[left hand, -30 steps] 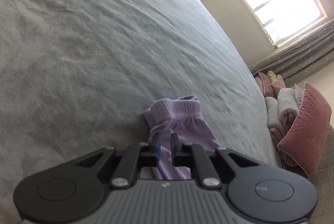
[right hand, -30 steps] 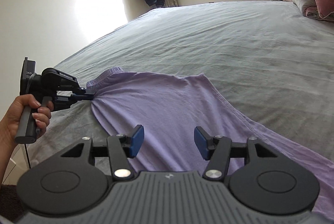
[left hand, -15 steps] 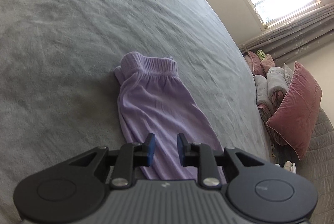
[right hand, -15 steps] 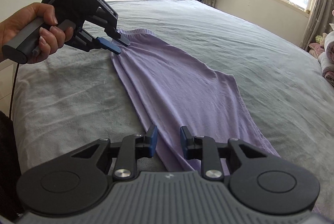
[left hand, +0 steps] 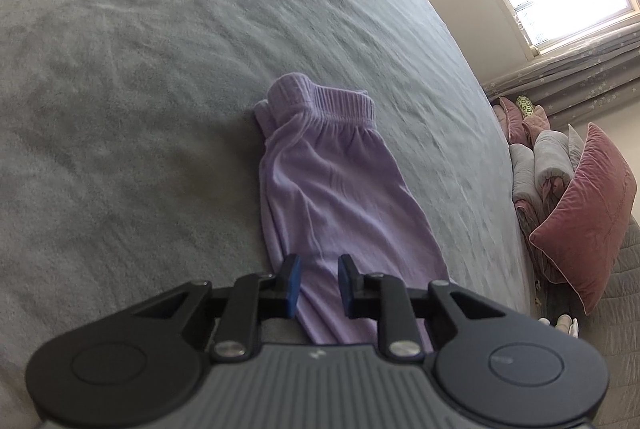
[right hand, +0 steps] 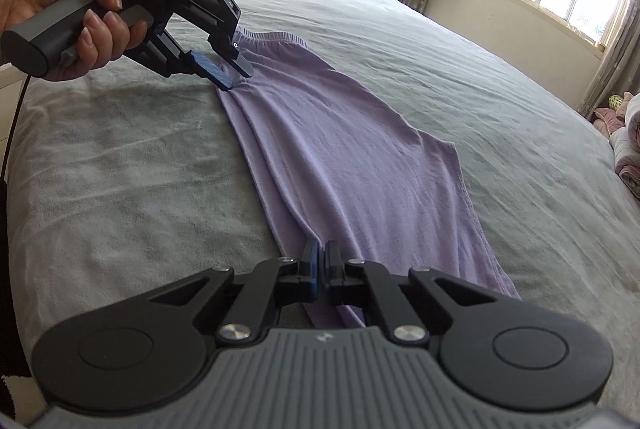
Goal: Fold clothes
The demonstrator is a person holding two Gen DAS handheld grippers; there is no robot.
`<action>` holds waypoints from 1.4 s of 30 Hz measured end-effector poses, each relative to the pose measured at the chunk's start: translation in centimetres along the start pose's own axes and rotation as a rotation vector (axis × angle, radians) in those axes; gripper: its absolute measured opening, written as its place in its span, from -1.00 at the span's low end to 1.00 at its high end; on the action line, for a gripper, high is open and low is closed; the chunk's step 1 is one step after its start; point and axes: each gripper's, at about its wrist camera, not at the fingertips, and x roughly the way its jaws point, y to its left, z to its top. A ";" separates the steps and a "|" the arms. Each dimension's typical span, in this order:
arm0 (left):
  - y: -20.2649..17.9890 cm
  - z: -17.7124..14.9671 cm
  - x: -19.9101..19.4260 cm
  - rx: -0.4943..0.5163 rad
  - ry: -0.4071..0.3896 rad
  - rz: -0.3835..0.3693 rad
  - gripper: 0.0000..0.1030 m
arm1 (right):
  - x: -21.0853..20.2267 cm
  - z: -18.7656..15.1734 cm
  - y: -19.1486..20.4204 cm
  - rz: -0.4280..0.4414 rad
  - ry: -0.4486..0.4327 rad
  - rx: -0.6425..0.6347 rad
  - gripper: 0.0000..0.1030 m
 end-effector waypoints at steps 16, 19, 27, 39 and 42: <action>0.9 -0.1 -0.5 -0.057 0.011 -0.011 -0.60 | -2.7 1.3 -1.9 0.049 -0.094 0.136 -1.00; 0.9 -0.1 -0.3 -0.039 0.004 0.026 -0.99 | -3.1 1.2 -1.5 0.059 -0.094 0.124 -1.00; -0.2 -0.7 -0.8 0.087 -0.044 0.091 -1.00 | -2.5 0.2 -0.7 0.091 -0.049 0.125 -1.00; -6.0 -4.8 -1.7 0.307 -0.029 0.186 0.16 | -6.8 -3.4 -3.0 -0.052 -0.019 0.279 0.01; -7.8 -7.9 -1.4 0.361 0.004 0.164 0.20 | -8.8 -5.2 -4.5 -0.111 -0.018 0.355 0.01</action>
